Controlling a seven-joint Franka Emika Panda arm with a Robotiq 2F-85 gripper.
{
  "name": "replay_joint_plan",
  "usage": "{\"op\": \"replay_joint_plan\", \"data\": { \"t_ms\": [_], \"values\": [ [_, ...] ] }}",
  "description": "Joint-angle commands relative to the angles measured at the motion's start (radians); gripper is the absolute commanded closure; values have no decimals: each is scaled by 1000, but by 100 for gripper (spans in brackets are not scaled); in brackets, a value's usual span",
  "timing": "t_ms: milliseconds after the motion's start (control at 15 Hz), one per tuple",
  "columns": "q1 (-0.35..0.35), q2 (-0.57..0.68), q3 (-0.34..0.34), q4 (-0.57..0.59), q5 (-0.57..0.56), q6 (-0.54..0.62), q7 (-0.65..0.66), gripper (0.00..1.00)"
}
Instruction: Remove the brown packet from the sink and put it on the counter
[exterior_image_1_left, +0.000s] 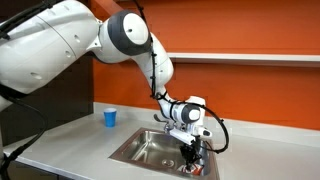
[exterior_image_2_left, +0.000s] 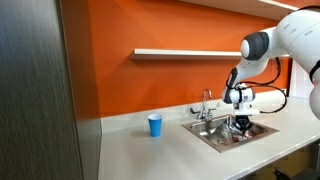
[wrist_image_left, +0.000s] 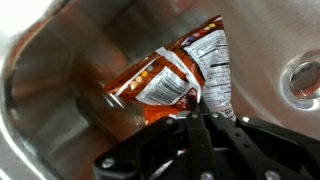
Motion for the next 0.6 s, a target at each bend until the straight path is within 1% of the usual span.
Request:
{"op": "replay_joint_plan", "data": {
  "t_ms": [0,533],
  "values": [
    [-14,-19,17,19,4,-33,-9,100],
    [9,-127,13,-33,-7,-14,-4,100]
  ]
}}
